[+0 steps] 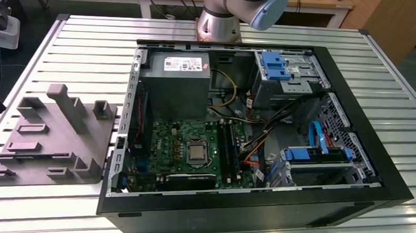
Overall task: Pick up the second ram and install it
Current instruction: 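Pick up the second ram and move it above second insertion slot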
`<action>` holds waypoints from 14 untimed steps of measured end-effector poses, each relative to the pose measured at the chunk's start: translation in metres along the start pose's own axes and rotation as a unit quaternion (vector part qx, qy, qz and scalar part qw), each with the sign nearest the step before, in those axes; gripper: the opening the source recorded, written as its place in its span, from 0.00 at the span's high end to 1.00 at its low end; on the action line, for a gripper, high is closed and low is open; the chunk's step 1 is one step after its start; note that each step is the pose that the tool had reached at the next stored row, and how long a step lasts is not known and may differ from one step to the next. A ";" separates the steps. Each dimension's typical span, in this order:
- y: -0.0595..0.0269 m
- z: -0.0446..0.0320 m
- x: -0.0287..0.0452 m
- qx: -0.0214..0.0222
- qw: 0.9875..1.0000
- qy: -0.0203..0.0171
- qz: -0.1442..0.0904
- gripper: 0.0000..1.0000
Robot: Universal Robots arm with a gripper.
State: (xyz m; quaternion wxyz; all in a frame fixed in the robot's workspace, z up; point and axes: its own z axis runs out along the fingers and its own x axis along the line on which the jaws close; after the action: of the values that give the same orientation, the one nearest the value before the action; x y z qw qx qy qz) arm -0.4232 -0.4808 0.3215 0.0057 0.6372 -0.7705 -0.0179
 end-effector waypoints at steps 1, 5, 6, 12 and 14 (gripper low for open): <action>0.0000 0.0000 0.0000 0.000 1.000 0.000 0.000 0.90; -0.0004 0.0032 0.0009 0.000 1.000 0.000 0.000 0.90; -0.0006 0.0049 0.0017 0.000 1.000 0.000 -0.001 0.90; -0.0019 0.0157 0.0073 0.000 1.000 0.000 -0.010 0.90; -0.0021 0.0194 0.0081 0.000 1.000 0.000 -0.016 0.90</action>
State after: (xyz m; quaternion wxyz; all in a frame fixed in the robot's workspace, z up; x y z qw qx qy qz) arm -0.4233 -0.4888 0.3019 0.0057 0.6494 -0.7602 -0.0181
